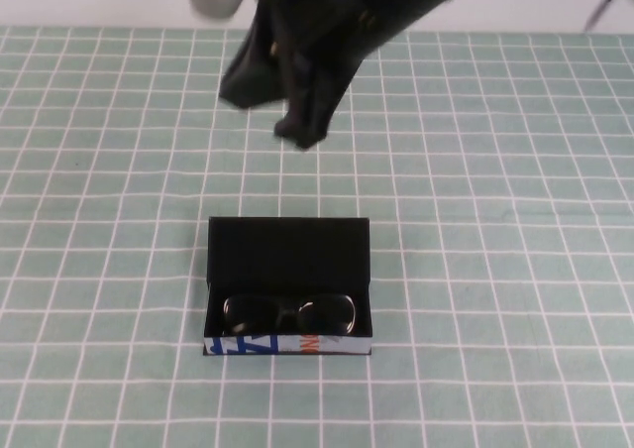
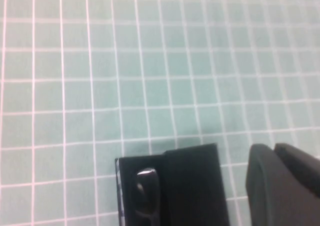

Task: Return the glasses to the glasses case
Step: Close the glasses case

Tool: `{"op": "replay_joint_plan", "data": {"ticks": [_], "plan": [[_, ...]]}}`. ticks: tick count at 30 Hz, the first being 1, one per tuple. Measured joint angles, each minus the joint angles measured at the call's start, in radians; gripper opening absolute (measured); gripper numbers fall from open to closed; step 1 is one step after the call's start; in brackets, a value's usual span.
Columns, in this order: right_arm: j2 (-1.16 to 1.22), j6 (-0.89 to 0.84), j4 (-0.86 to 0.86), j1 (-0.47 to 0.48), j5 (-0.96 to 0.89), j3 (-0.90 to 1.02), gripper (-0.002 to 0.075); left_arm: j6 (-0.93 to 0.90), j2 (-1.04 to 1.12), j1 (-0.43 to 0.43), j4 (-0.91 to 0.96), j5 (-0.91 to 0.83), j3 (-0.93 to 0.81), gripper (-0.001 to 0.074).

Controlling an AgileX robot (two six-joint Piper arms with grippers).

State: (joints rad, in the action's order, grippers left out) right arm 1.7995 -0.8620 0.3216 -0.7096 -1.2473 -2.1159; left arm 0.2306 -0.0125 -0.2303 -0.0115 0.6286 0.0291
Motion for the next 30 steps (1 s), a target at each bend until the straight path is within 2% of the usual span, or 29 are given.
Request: {"op": "replay_joint_plan", "data": {"ticks": [3,8,12,17,20,24,30], "plan": [[-0.043,0.02,0.0,0.002,-0.006,-0.009,-0.0011,0.009,-0.002,0.0,0.099,-0.171,0.169,-0.0002],[-0.087,0.09,0.007,0.041,0.011,-0.008,-0.0011,0.009,0.033,0.0,0.284,-0.635,0.488,-0.0002],[-0.108,0.161,0.007,0.099,0.085,-0.008,-0.0011,-0.013,0.16,0.0,0.335,-1.037,0.711,-0.0002],[-0.11,0.209,0.007,0.169,0.115,-0.008,-0.0011,-0.09,0.361,0.0,0.337,-1.475,0.827,-0.0002],[-0.093,0.212,0.008,0.212,0.091,-0.009,-0.0011,-0.113,0.454,0.0,0.337,-1.576,0.832,-0.0002],[-0.035,0.237,0.008,0.255,0.055,-0.009,-0.0011,-0.113,0.563,0.0,0.292,-1.592,0.832,-0.0002],[0.064,0.263,0.01,0.277,0.051,-0.009,-0.0011,-0.165,0.738,0.0,0.027,-1.592,0.832,-0.0002]]}}
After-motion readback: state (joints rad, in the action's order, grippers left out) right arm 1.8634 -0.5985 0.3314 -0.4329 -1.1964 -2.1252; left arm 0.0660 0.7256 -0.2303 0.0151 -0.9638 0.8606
